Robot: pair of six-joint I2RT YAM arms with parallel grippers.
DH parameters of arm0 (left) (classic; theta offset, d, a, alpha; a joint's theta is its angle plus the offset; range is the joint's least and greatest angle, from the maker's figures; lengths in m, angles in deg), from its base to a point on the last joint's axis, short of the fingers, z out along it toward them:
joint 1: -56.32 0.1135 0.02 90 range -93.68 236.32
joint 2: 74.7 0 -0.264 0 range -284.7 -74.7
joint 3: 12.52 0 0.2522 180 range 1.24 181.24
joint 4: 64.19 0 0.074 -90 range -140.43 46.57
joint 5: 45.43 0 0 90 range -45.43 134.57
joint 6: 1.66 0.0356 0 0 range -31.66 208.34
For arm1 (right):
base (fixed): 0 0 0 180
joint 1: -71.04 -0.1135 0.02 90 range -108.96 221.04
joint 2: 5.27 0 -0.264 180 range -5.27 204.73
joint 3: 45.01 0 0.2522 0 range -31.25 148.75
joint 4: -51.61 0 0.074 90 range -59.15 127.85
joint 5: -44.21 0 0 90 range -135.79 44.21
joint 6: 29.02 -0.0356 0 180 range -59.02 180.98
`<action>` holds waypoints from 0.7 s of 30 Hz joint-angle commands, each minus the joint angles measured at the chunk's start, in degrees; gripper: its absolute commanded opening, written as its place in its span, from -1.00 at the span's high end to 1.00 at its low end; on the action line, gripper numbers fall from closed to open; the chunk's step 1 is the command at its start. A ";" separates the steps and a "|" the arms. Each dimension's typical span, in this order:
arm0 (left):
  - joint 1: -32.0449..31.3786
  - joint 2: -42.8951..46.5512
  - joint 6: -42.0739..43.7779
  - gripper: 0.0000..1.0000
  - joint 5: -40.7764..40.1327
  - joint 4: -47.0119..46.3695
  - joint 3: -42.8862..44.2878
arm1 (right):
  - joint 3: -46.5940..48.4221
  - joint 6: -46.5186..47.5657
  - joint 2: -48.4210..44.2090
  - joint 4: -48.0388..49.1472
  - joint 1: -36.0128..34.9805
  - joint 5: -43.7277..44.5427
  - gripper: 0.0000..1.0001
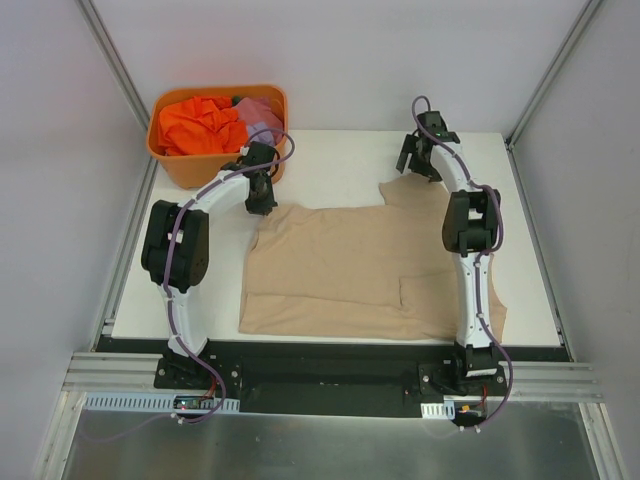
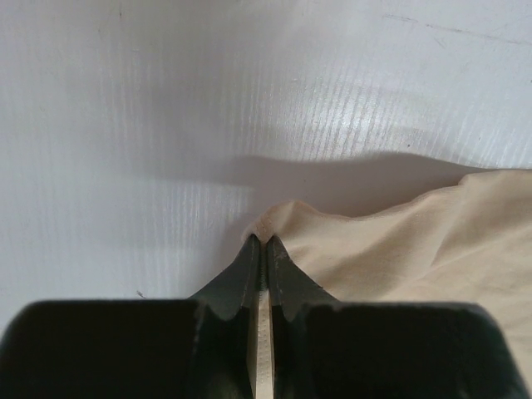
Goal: Fold and stack the t-shirts
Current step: Grap the side of the flattened tshirt furthest away from the robot with both arms
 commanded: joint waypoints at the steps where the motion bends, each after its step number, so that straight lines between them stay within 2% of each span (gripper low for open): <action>1: 1.52 -0.37 0.28 1.00 0.14 -0.48 1.25 | 3.42 1.30 0.26 -3.90 -1.26 3.47 -0.74; 9: 1.52 1.13 0.28 1.00 -0.64 -0.40 -0.77 | 6.59 0.07 2.19 -8.38 -1.26 4.52 0.01; 11: 1.52 1.22 0.37 1.00 -0.73 -0.40 -1.21 | 7.20 -0.19 2.54 -9.26 -1.17 4.96 0.07; 21: 1.52 1.57 -0.24 1.00 -0.12 -0.40 -1.91 | 10.10 -0.54 3.95 -11.11 -1.17 5.75 0.16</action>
